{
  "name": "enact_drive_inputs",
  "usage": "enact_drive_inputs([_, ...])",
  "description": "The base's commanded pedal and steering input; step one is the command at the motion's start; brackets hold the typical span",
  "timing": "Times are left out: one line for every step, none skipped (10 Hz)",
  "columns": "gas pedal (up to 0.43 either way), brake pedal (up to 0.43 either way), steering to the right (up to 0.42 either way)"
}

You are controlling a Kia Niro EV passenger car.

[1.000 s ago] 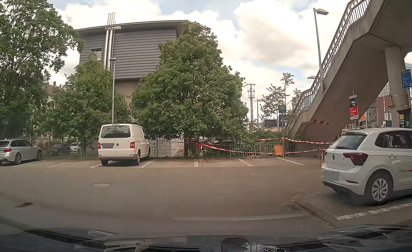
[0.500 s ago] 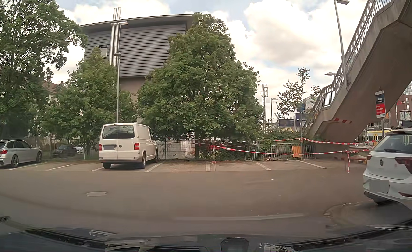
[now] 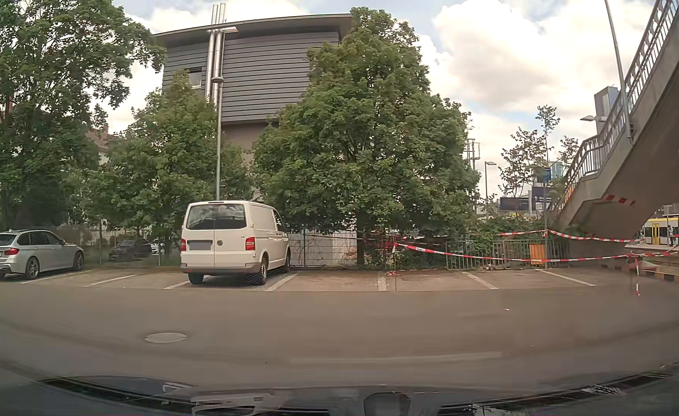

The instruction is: Follow the waypoints while adhering to traffic rules and regulations

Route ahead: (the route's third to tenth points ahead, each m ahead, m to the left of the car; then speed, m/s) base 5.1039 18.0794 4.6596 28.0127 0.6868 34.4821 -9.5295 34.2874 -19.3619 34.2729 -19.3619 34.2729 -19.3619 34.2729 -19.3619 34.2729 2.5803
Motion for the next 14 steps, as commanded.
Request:
enact_drive_inputs([0.000, 0.000, -0.333])
enact_drive_inputs([0.000, 0.000, -0.355])
enact_drive_inputs([0.000, 0.000, -0.388])
enact_drive_inputs([0.028, 0.000, -0.412])
enact_drive_inputs([0.028, 0.000, -0.436])
enact_drive_inputs([0.028, 0.000, -0.471])
enact_drive_inputs([0.028, 0.000, -0.504])
enact_drive_inputs([0.028, 0.000, -0.531])
enact_drive_inputs([0.028, 0.000, -0.565])
enact_drive_inputs([0.028, 0.000, -0.592])
enact_drive_inputs([0.028, 0.000, -0.610])
enact_drive_inputs([0.020, 0.000, -0.621])
enact_drive_inputs([0.020, 0.000, -0.633])
enact_drive_inputs([0.020, 0.000, -0.640])
